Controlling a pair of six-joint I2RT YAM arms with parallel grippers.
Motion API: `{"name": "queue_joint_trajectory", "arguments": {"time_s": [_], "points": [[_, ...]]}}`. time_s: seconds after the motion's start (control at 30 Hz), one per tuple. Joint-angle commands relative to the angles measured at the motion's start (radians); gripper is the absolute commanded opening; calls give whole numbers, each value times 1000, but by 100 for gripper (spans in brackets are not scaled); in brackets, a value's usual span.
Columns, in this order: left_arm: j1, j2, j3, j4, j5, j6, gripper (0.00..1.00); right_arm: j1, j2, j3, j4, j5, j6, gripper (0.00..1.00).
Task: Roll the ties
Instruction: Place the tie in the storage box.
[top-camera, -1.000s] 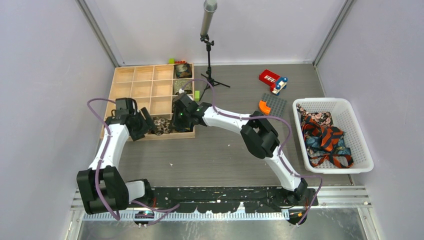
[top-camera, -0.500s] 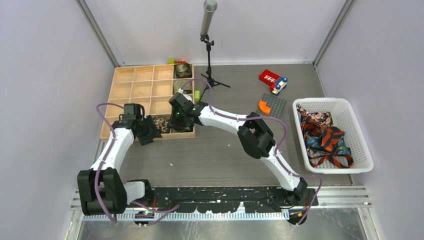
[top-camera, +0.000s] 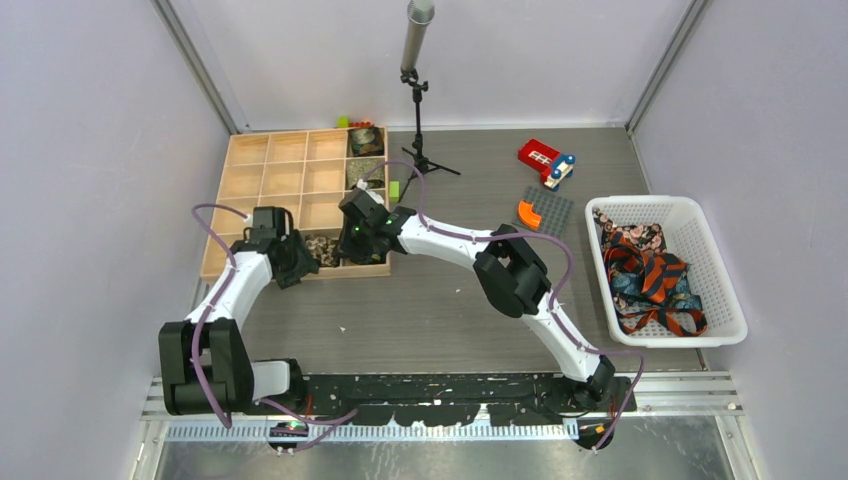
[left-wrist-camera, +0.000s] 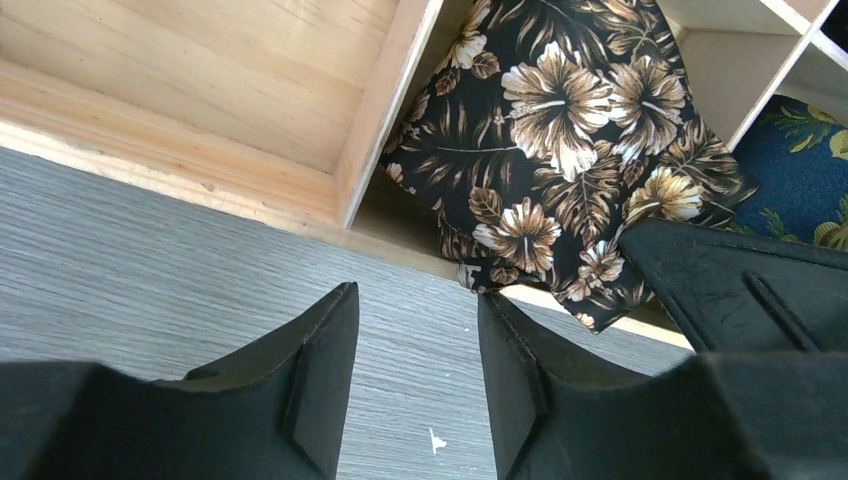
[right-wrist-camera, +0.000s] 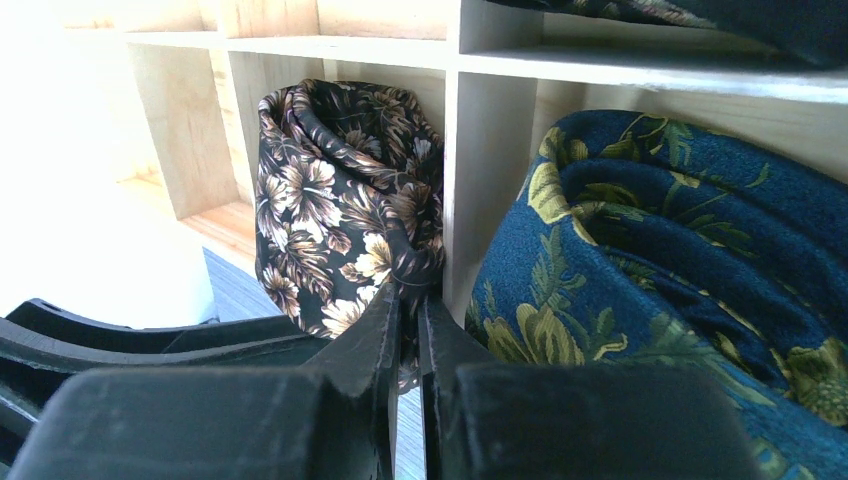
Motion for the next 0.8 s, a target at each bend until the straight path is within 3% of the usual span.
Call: {"name": "queue_joint_trajectory", "arguments": {"time_s": [0.0, 0.27, 0.57, 0.77], "points": [[-3, -5, 3, 93, -84, -33, 49, -2, -41, -33, -55, 16, -11, 0], [-3, 64, 25, 121, -160, 5, 50, -2, -47, -45, -57, 13, -12, 0], [-2, 38, 31, 136, -244, 9, 50, -2, -30, -2, -94, -2, -19, 2], [-1, -23, 35, 104, -222, -1, 52, -1, -68, 6, -95, -15, -24, 41]]}}
